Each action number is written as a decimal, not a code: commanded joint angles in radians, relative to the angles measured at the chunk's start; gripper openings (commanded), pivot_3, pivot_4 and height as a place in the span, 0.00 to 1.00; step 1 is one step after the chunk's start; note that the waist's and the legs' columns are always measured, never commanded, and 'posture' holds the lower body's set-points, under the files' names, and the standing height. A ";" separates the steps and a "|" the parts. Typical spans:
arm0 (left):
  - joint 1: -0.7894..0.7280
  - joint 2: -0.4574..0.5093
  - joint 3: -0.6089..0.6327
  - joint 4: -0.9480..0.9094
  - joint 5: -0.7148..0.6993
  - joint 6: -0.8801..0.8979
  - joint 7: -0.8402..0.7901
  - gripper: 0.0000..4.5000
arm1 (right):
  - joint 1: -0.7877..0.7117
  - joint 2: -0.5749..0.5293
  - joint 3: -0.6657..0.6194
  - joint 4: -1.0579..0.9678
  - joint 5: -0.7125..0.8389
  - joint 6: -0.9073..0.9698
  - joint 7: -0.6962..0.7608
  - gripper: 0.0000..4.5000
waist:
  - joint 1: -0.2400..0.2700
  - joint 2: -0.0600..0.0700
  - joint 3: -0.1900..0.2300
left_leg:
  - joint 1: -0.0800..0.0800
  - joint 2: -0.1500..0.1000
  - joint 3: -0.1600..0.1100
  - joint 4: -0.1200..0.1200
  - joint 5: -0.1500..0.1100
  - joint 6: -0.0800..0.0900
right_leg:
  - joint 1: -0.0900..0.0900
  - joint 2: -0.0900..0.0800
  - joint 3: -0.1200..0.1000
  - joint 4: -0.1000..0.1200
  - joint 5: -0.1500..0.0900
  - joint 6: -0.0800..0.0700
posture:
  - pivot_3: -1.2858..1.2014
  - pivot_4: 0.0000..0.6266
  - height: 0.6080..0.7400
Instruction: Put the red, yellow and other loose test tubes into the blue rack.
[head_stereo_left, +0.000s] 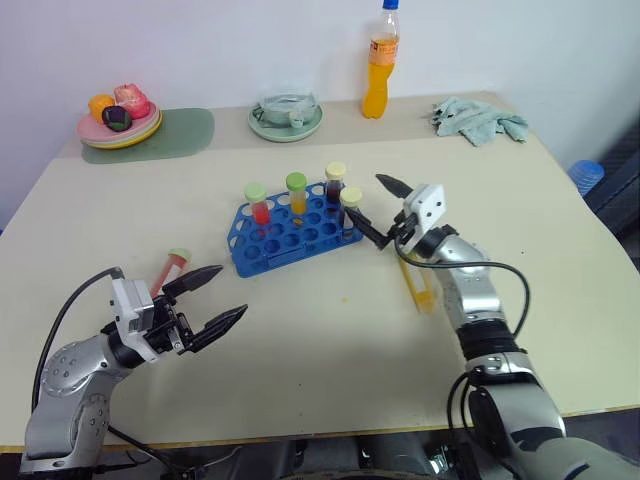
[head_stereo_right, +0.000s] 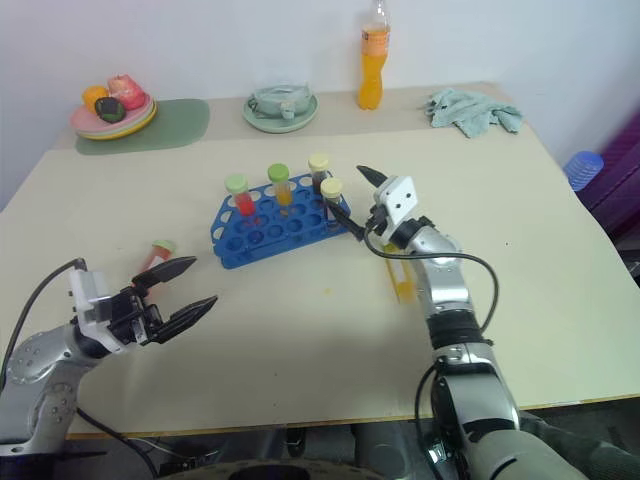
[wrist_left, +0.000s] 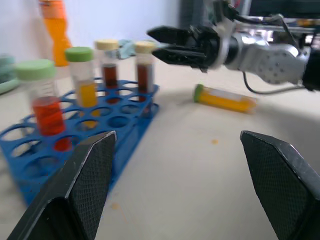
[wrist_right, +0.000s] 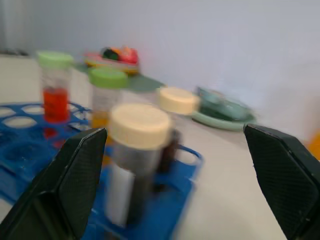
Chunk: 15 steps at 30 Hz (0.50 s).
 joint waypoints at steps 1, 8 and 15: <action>-0.007 0.015 -0.011 -0.024 -0.007 -0.015 -0.037 0.91 | 0.080 -0.088 -0.007 -0.250 0.019 0.158 0.007 0.99 | 0.001 0.000 0.000 | 0.000 0.000 0.000 0.000 0.000 0.000 | 0.000 0.000 0.000 0.000 0.000 0.000 | 0.52 0.24 1.00; -0.019 0.066 -0.063 -0.029 -0.025 0.004 -0.165 0.91 | 0.256 -0.285 -0.044 -0.666 0.032 0.705 -0.070 0.99 | 0.006 0.000 0.001 | -0.002 0.001 0.000 0.001 0.000 0.000 | 0.000 -0.001 0.000 -0.001 -0.004 -0.003 | 0.52 0.24 1.00; -0.094 0.155 -0.125 0.004 0.007 0.011 -0.291 0.91 | 0.175 -0.375 -0.068 -0.700 0.145 1.301 -0.108 0.99 | 0.002 -0.001 0.002 | -0.004 0.001 0.000 0.001 -0.001 0.001 | -0.001 -0.001 -0.001 -0.003 -0.006 -0.003 | 0.52 0.24 1.00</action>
